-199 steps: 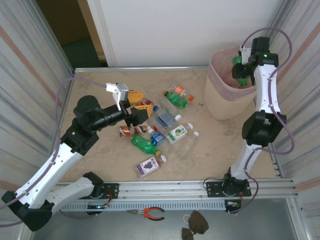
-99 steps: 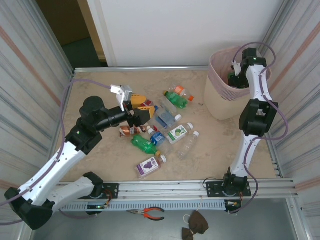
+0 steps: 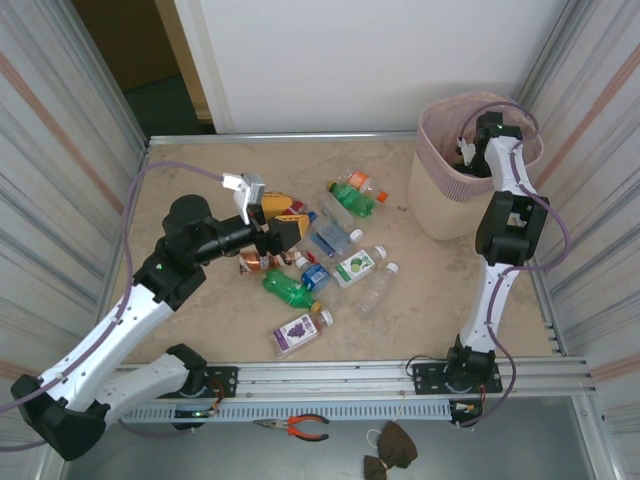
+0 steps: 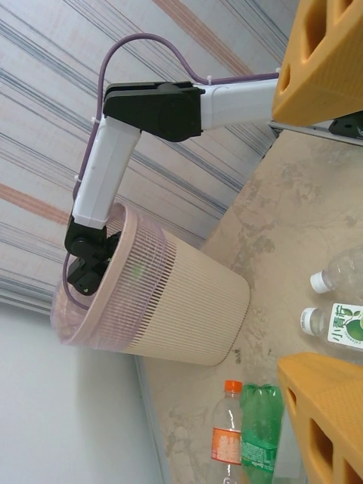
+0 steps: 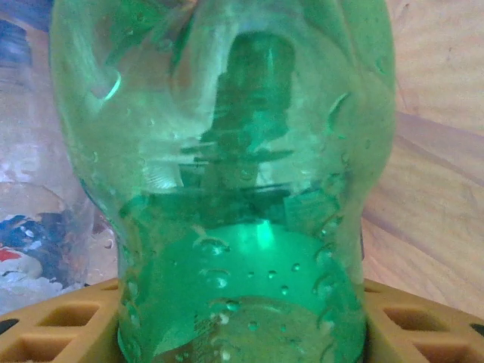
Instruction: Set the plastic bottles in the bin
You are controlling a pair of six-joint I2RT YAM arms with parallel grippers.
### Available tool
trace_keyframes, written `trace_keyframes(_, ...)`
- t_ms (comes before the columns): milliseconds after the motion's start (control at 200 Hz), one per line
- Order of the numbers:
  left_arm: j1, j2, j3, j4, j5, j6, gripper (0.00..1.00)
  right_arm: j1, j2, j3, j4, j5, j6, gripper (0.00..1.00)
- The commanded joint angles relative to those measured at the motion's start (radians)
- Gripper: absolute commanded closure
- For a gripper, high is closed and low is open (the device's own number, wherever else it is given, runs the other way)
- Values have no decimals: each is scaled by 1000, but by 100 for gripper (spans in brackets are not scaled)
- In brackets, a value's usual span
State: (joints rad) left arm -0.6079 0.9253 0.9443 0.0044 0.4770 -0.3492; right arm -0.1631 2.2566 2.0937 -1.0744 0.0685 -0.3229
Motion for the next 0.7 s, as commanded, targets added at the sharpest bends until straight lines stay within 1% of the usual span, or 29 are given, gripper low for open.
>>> trace_keyframes(0,9,-27,-17,16,-9,-13,21,7,25,-3,-14,5,2,36)
trace_keyframes(160,12,-41,-27,1,-20,-11,21,10,-4,4,-16,8,4,26)
trace_keyframes(336,16,-43,-20,-37,-24,6,22,10,-50,32,-36,-4,13,21)
trace_keyframes(516,15,-44,3,-124,-39,50,22,15,-122,40,-50,-2,16,17)
trace_keyframes(696,16,-36,25,-215,-45,105,24,22,-196,51,-65,1,25,16)
